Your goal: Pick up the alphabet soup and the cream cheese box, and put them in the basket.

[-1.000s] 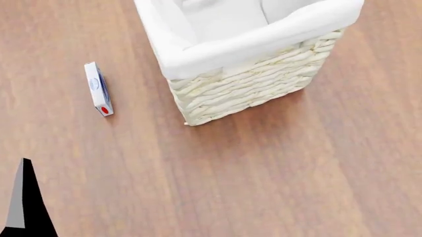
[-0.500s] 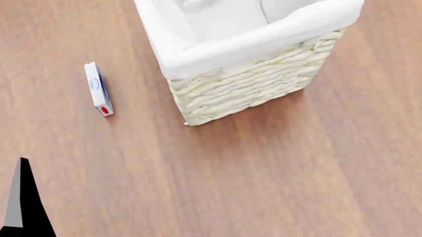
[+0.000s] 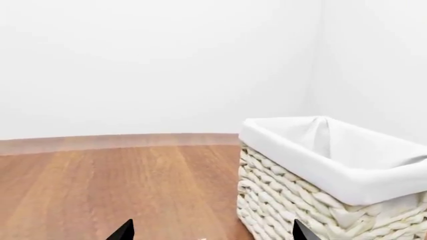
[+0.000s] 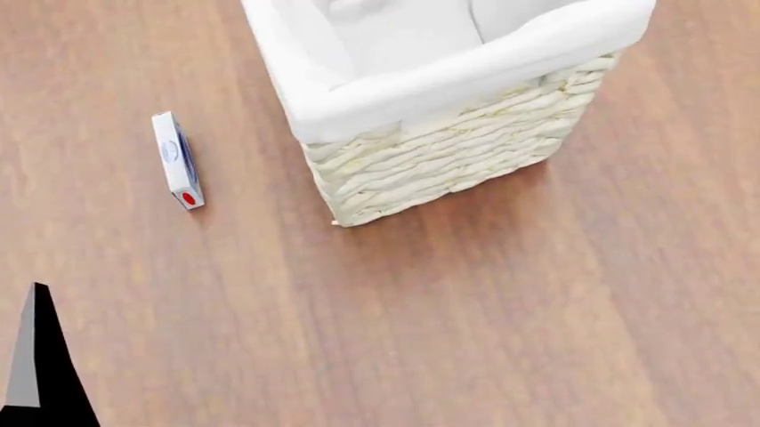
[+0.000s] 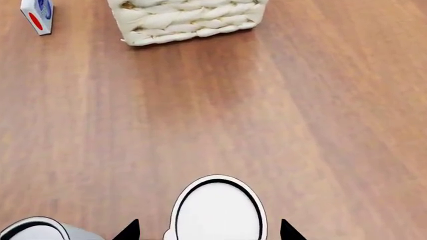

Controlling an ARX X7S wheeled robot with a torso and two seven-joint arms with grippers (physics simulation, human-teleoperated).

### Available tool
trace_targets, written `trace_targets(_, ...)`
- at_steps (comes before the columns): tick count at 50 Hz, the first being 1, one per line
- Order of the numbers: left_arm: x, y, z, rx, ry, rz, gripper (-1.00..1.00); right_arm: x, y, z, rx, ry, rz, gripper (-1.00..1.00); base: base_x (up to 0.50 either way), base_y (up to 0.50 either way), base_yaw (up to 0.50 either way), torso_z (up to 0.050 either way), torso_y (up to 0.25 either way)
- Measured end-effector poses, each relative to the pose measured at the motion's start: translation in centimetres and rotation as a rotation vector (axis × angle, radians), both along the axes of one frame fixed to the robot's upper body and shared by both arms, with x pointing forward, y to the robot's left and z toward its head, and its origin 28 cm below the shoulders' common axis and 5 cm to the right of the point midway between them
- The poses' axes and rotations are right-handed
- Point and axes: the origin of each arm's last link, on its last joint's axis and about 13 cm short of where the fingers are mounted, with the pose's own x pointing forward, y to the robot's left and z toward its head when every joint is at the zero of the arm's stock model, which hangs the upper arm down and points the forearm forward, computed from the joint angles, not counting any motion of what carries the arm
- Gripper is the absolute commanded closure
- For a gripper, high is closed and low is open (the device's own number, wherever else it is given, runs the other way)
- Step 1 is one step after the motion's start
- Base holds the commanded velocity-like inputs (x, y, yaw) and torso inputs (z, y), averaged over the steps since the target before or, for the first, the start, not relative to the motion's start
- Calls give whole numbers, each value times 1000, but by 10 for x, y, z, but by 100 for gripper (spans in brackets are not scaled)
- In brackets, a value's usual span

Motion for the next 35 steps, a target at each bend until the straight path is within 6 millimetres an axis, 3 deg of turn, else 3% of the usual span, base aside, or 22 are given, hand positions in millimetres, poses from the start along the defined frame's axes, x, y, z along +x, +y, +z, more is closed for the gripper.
trace_targets(35, 1, 0, -1, 5, 6, 13, -100, 2, -1, -4, 17, 41, -5, -100, 0, 0, 0, 0, 0)
